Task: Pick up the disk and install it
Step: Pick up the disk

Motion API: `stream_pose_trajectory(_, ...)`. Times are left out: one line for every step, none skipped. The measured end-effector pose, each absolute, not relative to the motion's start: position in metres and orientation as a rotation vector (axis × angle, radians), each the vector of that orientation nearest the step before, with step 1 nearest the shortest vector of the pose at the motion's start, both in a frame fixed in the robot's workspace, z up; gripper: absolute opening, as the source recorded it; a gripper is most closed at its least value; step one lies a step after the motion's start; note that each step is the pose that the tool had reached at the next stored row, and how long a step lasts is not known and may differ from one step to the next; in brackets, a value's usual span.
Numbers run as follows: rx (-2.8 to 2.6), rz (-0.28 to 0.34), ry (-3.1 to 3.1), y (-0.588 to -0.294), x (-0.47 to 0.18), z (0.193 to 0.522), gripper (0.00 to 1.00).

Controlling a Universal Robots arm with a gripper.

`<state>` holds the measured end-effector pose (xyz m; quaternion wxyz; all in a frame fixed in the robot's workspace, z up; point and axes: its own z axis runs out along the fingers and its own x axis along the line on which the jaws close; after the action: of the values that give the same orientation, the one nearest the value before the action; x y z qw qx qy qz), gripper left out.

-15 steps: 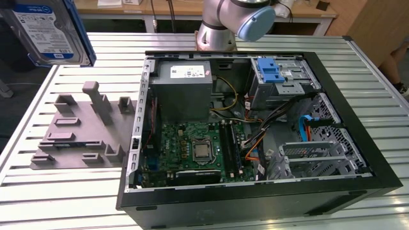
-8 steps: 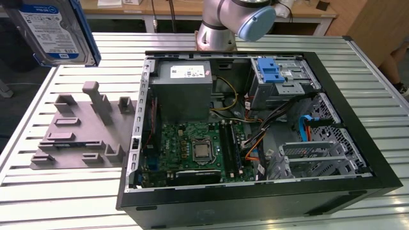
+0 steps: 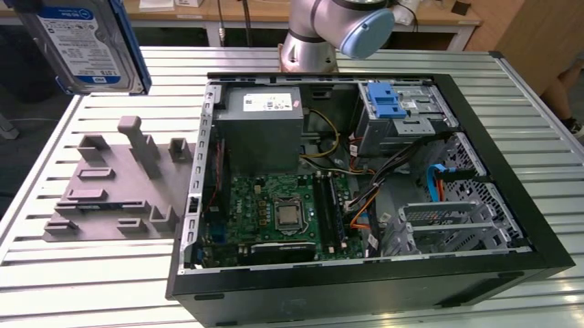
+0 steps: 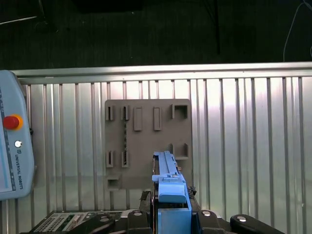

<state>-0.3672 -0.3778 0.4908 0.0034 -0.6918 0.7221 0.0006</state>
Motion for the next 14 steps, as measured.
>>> stream_pose_trajectory(-2.169,0.002,2.264,-0.379,-0.366,0.491,0.36)
stream_pose_trajectory(-2.169,0.002,2.264,-0.38,-0.365,0.491,0.36)
stream_pose_trajectory(-2.169,0.002,2.264,-0.381,-0.364,0.491,0.36)
stream_pose_trajectory(-2.169,0.002,2.264,-0.382,-0.363,0.491,0.36)
stream_pose_trajectory(-2.169,0.002,2.264,-0.383,-0.362,0.491,0.36)
stream_pose_trajectory(-2.168,0.002,2.264,-0.384,-0.361,0.491,0.36)
stream_pose_trajectory(-2.169,0.002,2.264,-0.386,-0.36,0.491,0.36)
stream_pose_trajectory(-2.169,0.002,2.264,-0.386,-0.359,0.491,0.36)
stream_pose_trajectory(-2.169,0.002,2.264,-0.387,-0.358,0.491,0.36)
stream_pose_trajectory(-2.169,0.002,2.264,-0.388,-0.357,0.491,0.36)
stream_pose_trajectory(-2.169,0.002,2.264,-0.389,-0.357,0.491,0.36)
stream_pose_trajectory(-2.169,0.002,2.264,-0.392,-0.354,0.491,0.36)
stream_pose_trajectory(-2.169,0.002,2.264,-0.393,-0.353,0.491,0.36)
stream_pose_trajectory(-2.169,0.002,2.264,-0.394,-0.353,0.491,0.36)
